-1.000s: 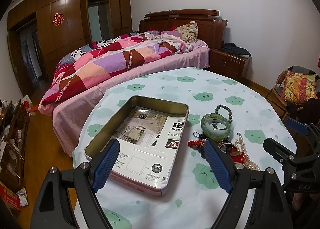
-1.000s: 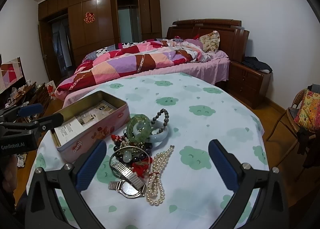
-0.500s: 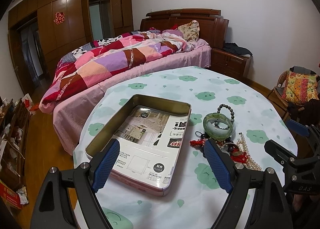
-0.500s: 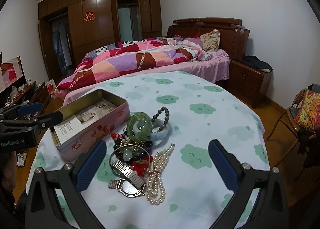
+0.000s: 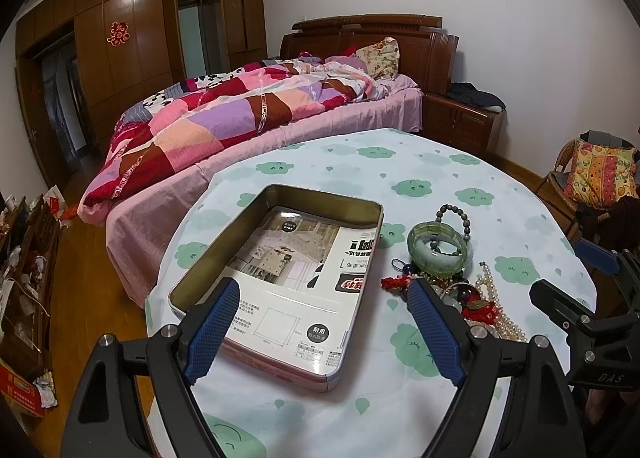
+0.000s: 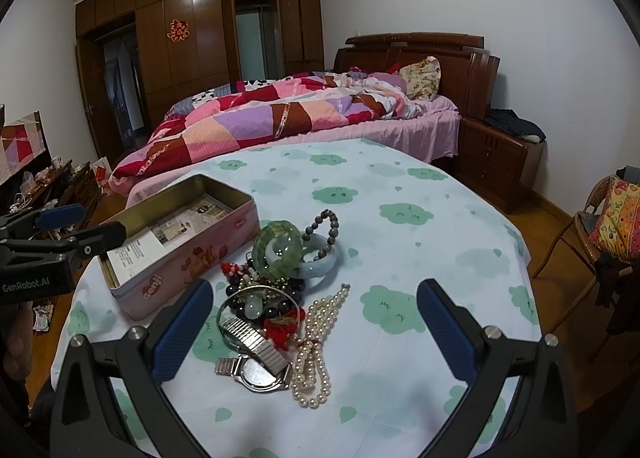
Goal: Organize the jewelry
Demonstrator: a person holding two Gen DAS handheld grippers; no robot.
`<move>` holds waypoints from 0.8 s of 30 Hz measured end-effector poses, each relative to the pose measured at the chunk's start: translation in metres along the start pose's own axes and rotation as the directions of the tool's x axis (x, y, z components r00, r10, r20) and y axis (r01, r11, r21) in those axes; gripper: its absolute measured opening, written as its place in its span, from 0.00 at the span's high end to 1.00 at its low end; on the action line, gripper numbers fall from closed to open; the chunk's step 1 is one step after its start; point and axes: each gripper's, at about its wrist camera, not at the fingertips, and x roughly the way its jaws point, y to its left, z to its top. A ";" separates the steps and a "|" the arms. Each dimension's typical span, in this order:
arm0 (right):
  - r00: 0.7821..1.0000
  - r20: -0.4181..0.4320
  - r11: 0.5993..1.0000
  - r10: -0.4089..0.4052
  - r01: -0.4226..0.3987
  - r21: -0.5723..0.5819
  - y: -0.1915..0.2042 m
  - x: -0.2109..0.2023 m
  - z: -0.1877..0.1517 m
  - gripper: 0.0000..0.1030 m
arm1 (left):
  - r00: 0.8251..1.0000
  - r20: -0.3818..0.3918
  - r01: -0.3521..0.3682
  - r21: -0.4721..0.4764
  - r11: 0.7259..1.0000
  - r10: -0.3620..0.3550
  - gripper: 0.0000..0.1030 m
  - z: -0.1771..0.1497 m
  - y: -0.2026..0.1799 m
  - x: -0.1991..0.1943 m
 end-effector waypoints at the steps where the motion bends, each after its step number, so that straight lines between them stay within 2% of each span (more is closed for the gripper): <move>1: 1.000 -0.001 1.000 0.000 0.000 0.000 0.001 0.000 -0.002 0.00 | 1.000 0.000 -0.001 0.000 1.000 0.001 0.16 0.000 0.000 0.000; 6: 1.000 -0.009 1.000 -0.001 0.001 0.003 -0.001 0.002 -0.008 0.00 | 1.000 -0.005 0.002 -0.002 1.000 -0.002 0.16 -0.004 0.002 0.001; 10: 0.999 -0.048 1.000 -0.018 0.018 -0.006 -0.005 0.007 -0.018 0.01 | 1.000 -0.005 0.027 0.005 1.000 -0.027 0.16 -0.010 -0.001 0.007; 13: 0.995 -0.101 1.000 -0.026 0.026 -0.002 -0.010 0.013 -0.025 0.15 | 0.999 -0.020 0.050 0.028 0.998 -0.050 0.16 -0.011 -0.014 0.018; 16: 0.988 -0.150 1.000 -0.021 0.021 -0.006 -0.013 0.021 -0.029 0.22 | 0.996 -0.023 0.085 0.056 0.995 -0.084 0.18 -0.013 -0.025 0.022; 20: 0.980 -0.198 1.000 0.002 -0.005 -0.012 -0.012 0.025 -0.031 0.36 | 0.989 -0.040 0.144 0.108 0.984 -0.140 0.36 -0.014 -0.042 0.025; 21: 0.978 -0.209 1.000 0.006 -0.010 -0.017 -0.011 0.025 -0.032 0.37 | 0.988 -0.051 0.153 0.115 0.981 -0.148 0.38 -0.016 -0.045 0.028; 23: 0.973 -0.229 0.999 0.012 -0.019 -0.030 -0.007 0.027 -0.033 0.42 | 0.982 -0.082 0.179 0.120 0.976 -0.170 0.51 -0.016 -0.048 0.034; 24: 0.971 -0.238 0.999 0.009 -0.019 -0.039 -0.006 0.029 -0.034 0.44 | 0.979 -0.096 0.193 0.123 0.973 -0.182 0.54 -0.017 -0.050 0.038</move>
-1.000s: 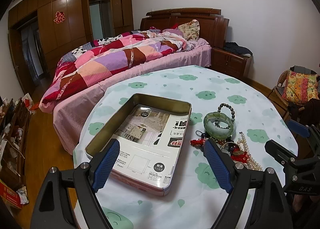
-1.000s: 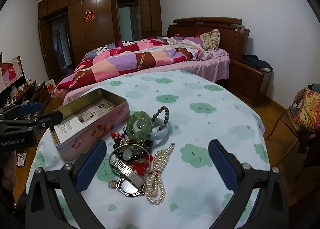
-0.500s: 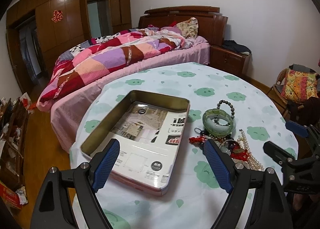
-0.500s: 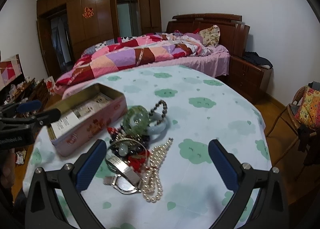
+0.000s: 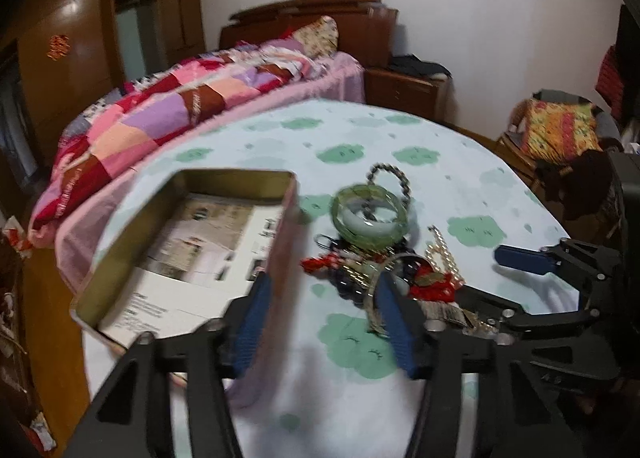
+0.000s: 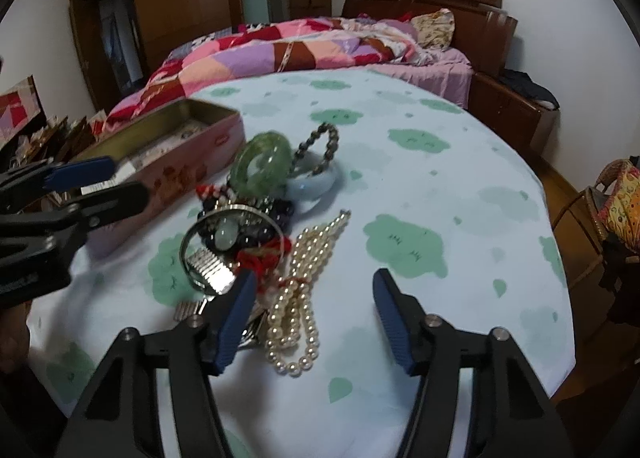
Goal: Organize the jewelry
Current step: 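Grasp the silver bangle with the left tool while the right tool grasps the pearl necklace, then carry the silver bangle and pearl necklace with both tools over the tin box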
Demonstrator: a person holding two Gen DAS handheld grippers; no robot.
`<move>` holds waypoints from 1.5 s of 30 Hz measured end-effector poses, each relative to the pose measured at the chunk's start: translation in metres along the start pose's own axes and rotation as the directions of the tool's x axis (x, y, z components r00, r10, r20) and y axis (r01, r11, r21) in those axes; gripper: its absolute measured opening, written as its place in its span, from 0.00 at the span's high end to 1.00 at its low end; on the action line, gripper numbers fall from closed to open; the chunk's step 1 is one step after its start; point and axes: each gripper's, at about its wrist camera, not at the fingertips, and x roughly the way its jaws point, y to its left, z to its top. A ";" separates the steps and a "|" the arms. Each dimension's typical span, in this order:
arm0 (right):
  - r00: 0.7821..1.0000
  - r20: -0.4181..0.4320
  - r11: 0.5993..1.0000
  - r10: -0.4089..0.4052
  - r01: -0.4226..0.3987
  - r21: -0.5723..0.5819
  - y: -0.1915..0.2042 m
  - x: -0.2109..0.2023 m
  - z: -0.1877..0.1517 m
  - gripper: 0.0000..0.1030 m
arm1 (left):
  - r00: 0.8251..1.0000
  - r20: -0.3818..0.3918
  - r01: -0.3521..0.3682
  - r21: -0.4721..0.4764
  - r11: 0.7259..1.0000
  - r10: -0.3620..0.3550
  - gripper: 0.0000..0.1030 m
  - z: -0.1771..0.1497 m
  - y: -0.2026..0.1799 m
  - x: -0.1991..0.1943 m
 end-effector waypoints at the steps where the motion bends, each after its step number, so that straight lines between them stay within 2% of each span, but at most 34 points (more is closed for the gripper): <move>1: 1.000 -0.011 1.000 0.001 -0.001 -0.006 0.000 0.001 -0.001 0.50 | 1.000 -0.009 0.006 0.007 1.000 -0.006 0.58 0.001 -0.001 0.004; 2: 1.000 -0.021 1.000 0.003 -0.003 -0.005 0.000 0.003 -0.002 0.56 | 1.000 -0.021 0.013 0.018 1.000 -0.013 0.59 0.001 -0.004 0.008; 4: 0.999 -0.039 1.000 0.010 -0.011 -0.002 -0.001 0.005 -0.005 0.59 | 0.999 -0.039 0.022 0.029 0.999 -0.021 0.60 0.001 -0.007 0.013; 9: 0.999 -0.039 1.000 0.001 -0.001 -0.020 -0.003 0.009 -0.006 0.60 | 0.994 -0.105 0.048 0.048 0.998 -0.043 0.60 0.000 -0.016 0.033; 10: 0.999 -0.031 0.999 -0.009 0.008 -0.036 -0.001 0.007 -0.008 0.61 | 0.991 -0.122 0.057 0.057 0.997 -0.050 0.63 -0.001 -0.018 0.037; 12: 1.000 -0.021 0.999 -0.007 0.006 -0.050 0.001 0.008 -0.007 0.67 | 0.988 -0.138 0.078 0.061 0.995 -0.069 0.80 -0.001 -0.020 0.041; 13: 1.000 -0.019 0.999 -0.005 0.004 -0.048 0.000 0.007 -0.008 0.82 | 0.986 -0.146 0.086 0.063 0.994 -0.076 0.91 -0.001 -0.021 0.043; 14: 1.000 -0.016 0.999 -0.003 0.002 -0.048 -0.001 0.006 -0.007 0.85 | 0.986 -0.148 0.087 0.062 0.994 -0.077 0.94 -0.001 -0.020 0.043; 18: 1.000 0.004 0.999 0.021 -0.021 -0.026 -0.007 0.001 -0.004 0.85 | 0.989 -0.104 0.105 0.040 0.994 -0.101 0.95 0.003 -0.013 0.029; 24: 0.997 0.072 1.000 0.017 -0.016 -0.020 -0.010 -0.016 0.007 0.86 | 0.996 -0.013 0.091 0.037 0.995 -0.091 0.95 0.011 -0.008 0.000; 25: 0.997 0.080 1.000 0.016 -0.014 -0.019 -0.010 -0.017 0.009 0.92 | 0.996 -0.002 0.086 0.038 0.996 -0.086 0.95 0.012 -0.007 -0.003; 30: 0.993 0.118 1.000 0.009 -0.006 -0.026 -0.009 -0.026 0.017 0.92 | 0.994 0.065 0.086 0.016 0.996 -0.087 0.95 0.021 0.002 -0.023; 35: 0.993 0.116 0.999 0.021 -0.018 -0.030 -0.008 -0.023 0.018 0.92 | 0.991 0.092 0.096 0.010 0.995 -0.097 0.95 0.025 0.005 -0.031; 45: 0.988 0.152 0.999 0.039 -0.036 -0.022 -0.009 -0.034 0.021 0.92 | 0.991 0.113 0.070 -0.009 0.997 -0.069 0.95 0.025 0.015 -0.037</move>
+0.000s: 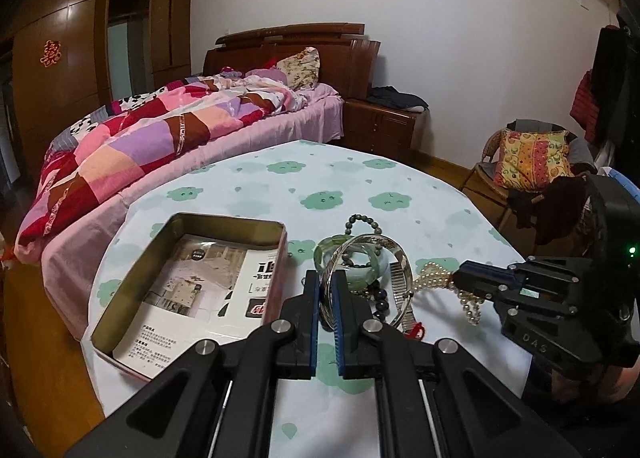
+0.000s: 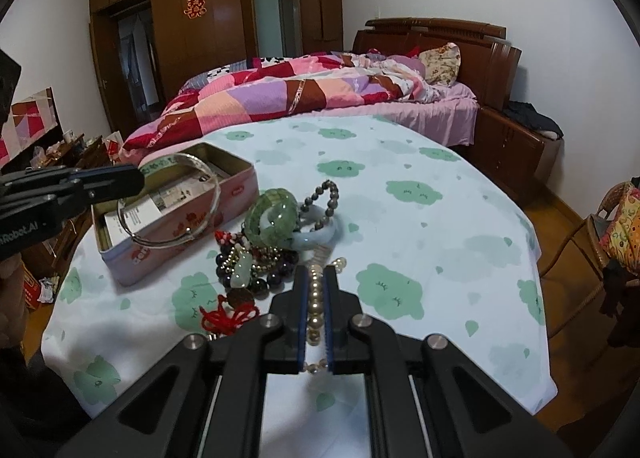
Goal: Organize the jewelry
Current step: 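Carry the silver bangle and pearl necklace with both tools over the tin box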
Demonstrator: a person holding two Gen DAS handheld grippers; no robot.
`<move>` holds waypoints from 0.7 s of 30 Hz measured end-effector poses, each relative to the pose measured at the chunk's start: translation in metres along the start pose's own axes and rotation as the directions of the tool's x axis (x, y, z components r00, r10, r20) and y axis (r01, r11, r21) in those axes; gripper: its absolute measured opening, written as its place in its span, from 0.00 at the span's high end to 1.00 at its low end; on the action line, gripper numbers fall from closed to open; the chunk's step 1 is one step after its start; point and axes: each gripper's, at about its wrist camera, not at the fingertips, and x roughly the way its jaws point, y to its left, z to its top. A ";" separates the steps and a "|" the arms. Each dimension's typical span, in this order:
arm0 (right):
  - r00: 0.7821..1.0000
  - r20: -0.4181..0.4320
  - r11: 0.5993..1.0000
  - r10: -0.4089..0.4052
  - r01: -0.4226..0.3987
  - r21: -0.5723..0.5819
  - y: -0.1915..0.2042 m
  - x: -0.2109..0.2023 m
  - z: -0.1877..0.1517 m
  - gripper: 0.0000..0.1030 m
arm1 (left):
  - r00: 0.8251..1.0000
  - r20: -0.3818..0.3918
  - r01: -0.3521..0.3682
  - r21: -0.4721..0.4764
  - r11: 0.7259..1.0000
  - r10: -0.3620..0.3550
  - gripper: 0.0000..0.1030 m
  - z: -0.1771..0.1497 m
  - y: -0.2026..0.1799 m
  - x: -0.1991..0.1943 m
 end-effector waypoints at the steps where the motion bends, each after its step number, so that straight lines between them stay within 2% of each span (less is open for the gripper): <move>1: 1.000 0.004 1.000 0.001 -0.001 0.000 0.000 -0.001 0.002 0.92 | 1.000 0.002 -0.003 -0.005 1.000 0.003 0.95 0.000 0.001 -0.002; 11: 0.998 0.050 0.999 0.026 -0.025 -0.021 0.010 -0.012 0.013 0.92 | 0.999 0.021 -0.038 -0.052 0.998 0.039 0.95 -0.001 0.022 -0.013; 21: 0.991 0.097 0.994 0.090 -0.084 -0.065 0.033 -0.019 0.042 0.92 | 0.996 0.027 -0.079 -0.105 0.991 0.082 0.95 0.004 0.051 -0.015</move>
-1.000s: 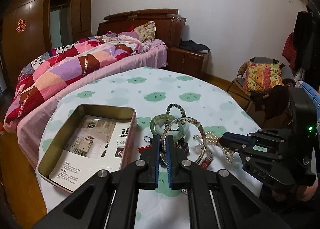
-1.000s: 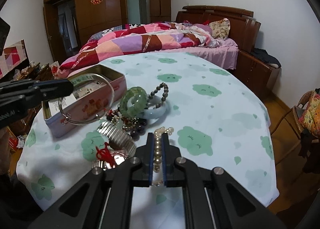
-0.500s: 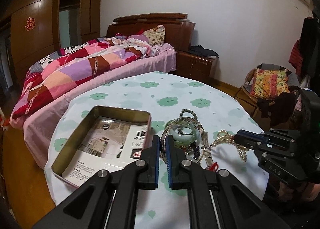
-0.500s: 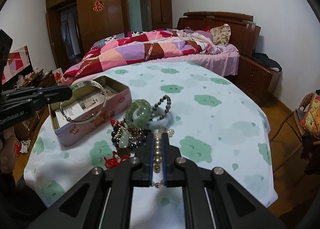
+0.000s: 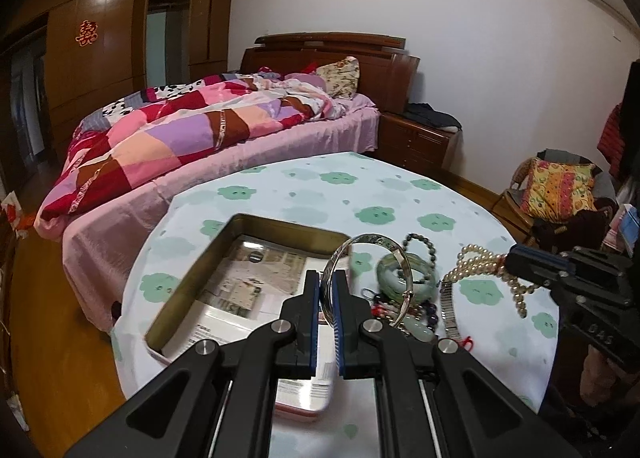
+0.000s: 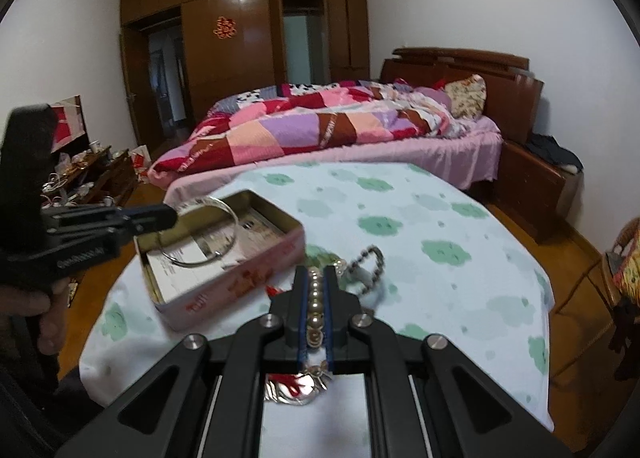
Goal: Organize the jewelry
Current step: 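Carry the silver bangle and pearl necklace with both tools over the tin box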
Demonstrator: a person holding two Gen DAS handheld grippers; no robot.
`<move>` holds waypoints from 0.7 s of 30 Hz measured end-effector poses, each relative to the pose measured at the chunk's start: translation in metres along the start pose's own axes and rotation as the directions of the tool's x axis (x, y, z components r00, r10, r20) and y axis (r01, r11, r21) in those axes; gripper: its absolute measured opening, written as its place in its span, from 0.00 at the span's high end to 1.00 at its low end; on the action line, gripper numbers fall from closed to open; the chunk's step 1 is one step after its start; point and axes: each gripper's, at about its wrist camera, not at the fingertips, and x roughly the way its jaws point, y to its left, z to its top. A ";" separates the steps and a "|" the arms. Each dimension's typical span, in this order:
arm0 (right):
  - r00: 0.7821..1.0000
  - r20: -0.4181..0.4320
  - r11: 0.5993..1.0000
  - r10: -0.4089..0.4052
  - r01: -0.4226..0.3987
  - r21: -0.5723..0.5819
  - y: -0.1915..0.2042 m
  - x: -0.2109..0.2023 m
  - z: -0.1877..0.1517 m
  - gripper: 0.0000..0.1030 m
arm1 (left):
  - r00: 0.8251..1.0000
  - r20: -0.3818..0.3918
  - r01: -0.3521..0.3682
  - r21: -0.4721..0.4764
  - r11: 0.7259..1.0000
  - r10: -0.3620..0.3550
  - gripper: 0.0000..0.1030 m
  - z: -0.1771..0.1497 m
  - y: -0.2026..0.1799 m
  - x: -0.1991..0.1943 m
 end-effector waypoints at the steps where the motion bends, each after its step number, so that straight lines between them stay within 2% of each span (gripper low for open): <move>1: 1.000 0.006 1.000 0.012 -0.012 -0.008 0.004 0.002 0.005 0.92 | 1.000 -0.002 -0.006 -0.004 1.000 0.006 0.95 0.001 0.003 0.001; 11: 0.997 0.020 0.995 0.078 -0.076 -0.070 0.034 0.037 0.035 0.92 | 0.996 -0.019 -0.085 -0.029 0.996 0.085 0.95 0.013 0.037 0.022; 21: 0.996 -0.010 0.990 0.093 -0.093 -0.107 0.055 0.089 0.054 0.92 | 0.991 -0.058 -0.123 -0.039 0.992 0.121 0.95 0.027 0.062 0.050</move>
